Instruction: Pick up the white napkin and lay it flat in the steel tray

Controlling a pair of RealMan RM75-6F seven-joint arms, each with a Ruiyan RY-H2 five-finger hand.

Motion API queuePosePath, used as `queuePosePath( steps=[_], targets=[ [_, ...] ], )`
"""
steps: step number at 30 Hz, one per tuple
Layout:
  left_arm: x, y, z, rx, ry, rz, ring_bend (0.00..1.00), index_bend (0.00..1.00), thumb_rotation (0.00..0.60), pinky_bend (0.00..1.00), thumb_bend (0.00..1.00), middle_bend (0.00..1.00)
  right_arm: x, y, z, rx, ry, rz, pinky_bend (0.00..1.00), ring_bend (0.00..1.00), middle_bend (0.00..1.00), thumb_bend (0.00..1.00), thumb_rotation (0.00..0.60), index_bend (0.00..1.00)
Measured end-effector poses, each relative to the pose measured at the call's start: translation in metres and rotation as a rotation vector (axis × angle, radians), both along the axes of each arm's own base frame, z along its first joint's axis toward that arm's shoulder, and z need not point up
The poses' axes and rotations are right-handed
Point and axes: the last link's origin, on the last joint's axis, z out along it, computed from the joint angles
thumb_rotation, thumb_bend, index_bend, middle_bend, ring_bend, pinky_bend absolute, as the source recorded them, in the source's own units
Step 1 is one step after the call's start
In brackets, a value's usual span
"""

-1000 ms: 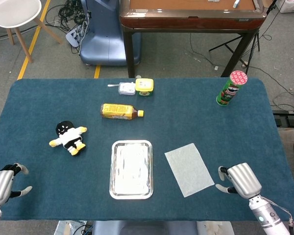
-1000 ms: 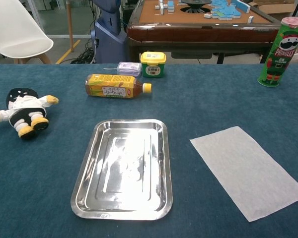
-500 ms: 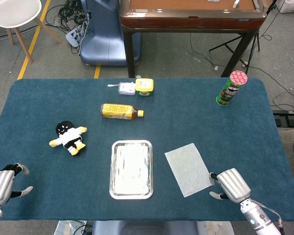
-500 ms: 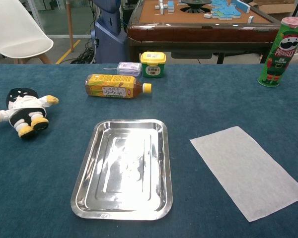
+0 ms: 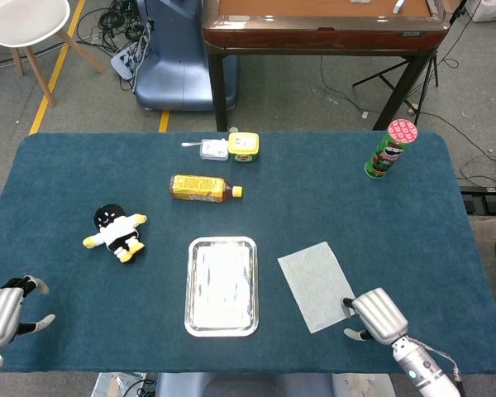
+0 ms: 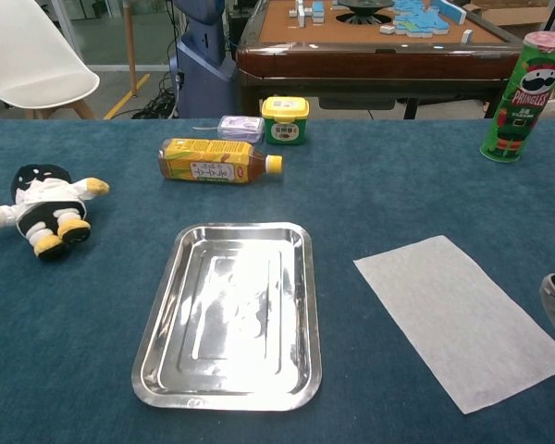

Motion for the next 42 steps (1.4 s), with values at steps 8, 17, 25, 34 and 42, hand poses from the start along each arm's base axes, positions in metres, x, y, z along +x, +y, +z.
queuePosePath(
  steps=[8,17,25,34,42],
  targets=[
    [0.0,0.0,0.0,-0.002,-0.002,0.0,0.36,0.48,0.6,0.58,0.07,0.44,0.002,-0.001,-0.011,0.021,0.004,0.0,1.0,1.0,1.0,0.0,0.6,0.6],
    [0.0,-0.001,0.0,-0.004,-0.006,0.002,0.36,0.48,0.6,0.58,0.07,0.44,0.005,-0.004,-0.022,0.045,0.015,0.011,1.0,1.0,1.0,0.0,0.6,0.51],
    [0.0,0.0,0.002,-0.001,-0.01,0.003,0.36,0.48,0.6,0.58,0.07,0.44,0.008,-0.007,-0.03,0.057,0.012,0.017,1.0,1.0,1.0,0.0,0.6,0.45],
    [0.0,-0.001,0.002,-0.004,-0.017,0.005,0.37,0.48,0.6,0.58,0.07,0.44,0.011,-0.008,-0.042,0.088,0.038,0.034,1.0,1.0,1.0,0.0,0.6,0.45],
    [0.0,-0.001,0.002,-0.008,-0.019,0.007,0.36,0.48,0.6,0.58,0.07,0.44,0.014,-0.011,-0.05,0.088,0.043,0.037,1.0,1.0,1.0,0.0,0.6,0.45]
  ],
)
